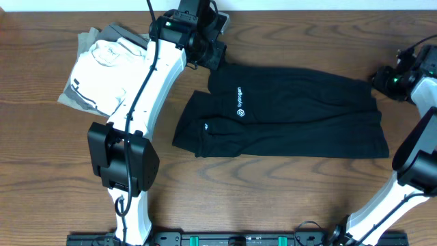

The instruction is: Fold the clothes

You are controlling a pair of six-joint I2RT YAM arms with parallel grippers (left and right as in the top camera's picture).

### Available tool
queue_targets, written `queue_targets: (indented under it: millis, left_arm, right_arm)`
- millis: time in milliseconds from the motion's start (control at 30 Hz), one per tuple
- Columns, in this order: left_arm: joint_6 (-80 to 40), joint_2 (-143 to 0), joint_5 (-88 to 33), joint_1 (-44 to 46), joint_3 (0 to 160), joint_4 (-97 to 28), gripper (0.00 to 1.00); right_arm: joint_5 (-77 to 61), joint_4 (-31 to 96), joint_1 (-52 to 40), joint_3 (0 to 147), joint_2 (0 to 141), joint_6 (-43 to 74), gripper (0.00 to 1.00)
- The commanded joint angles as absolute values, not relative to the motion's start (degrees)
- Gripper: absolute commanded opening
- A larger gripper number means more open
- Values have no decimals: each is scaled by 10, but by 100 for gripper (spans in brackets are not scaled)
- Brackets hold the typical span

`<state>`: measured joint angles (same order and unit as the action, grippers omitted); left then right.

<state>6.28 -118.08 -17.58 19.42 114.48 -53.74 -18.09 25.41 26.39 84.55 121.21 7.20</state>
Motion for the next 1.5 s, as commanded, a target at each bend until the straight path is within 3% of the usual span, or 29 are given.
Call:
queue_targets:
  millis: [0, 300, 567, 667, 733, 1233, 1467]
  left_arm:
    - [73, -1168, -169, 199, 1149, -544, 6]
    - [73, -1168, -169, 207, 1149, -544, 6]
    - [73, -1168, -169, 207, 1149, -547, 6]
    - [73, -1168, -169, 207, 1149, -553, 6]
    - [73, -1168, -169, 207, 1149, -555, 6]
    - [90, -1168, -146, 207, 1149, -591, 6]
    - [90, -1168, -138, 207, 1149, -614, 6]
  right_arm:
    - [-165, 246, 265, 850, 1246, 88, 43]
    - [-169, 236, 255, 850, 1264, 107, 34]
    - [-169, 231, 243, 850, 1264, 107, 33]
    - [-162, 232, 242, 850, 1264, 107, 21]
    - [-154, 232, 242, 850, 1264, 107, 2]
    - [-334, 164, 298, 855, 1161, 46, 1]
    - [-350, 193, 300, 855, 1157, 46, 1]
